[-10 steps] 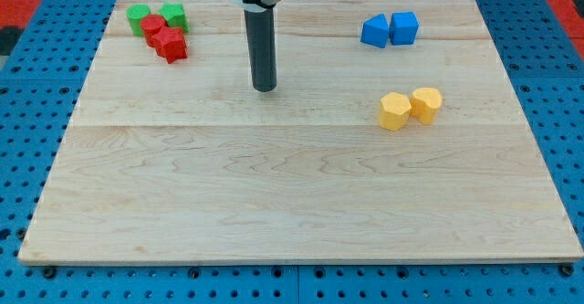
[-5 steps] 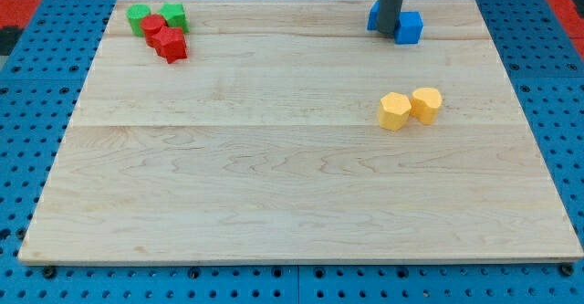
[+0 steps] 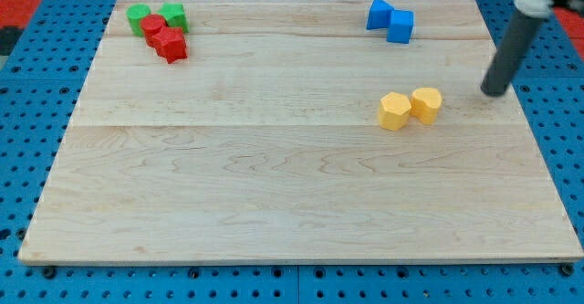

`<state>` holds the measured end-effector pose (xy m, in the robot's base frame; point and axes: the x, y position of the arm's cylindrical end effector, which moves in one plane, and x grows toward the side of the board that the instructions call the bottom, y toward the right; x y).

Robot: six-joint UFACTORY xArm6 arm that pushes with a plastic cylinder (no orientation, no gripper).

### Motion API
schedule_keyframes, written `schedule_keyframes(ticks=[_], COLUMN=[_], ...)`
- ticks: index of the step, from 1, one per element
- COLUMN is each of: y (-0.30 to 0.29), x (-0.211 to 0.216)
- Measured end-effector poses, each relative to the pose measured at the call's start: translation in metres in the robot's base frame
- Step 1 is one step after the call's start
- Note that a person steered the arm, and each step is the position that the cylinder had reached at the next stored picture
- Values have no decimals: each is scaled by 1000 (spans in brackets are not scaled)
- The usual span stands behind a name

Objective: Move all the yellow and blue blocks towards the top right side of the board

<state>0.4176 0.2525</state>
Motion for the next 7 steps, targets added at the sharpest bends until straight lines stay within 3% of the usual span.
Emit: schedule_keyframes(ticks=[1,2,3,4,5,7], y=[-37,-71,-25,-79,-146,-104], x=[25,-21,11,59,61,-16])
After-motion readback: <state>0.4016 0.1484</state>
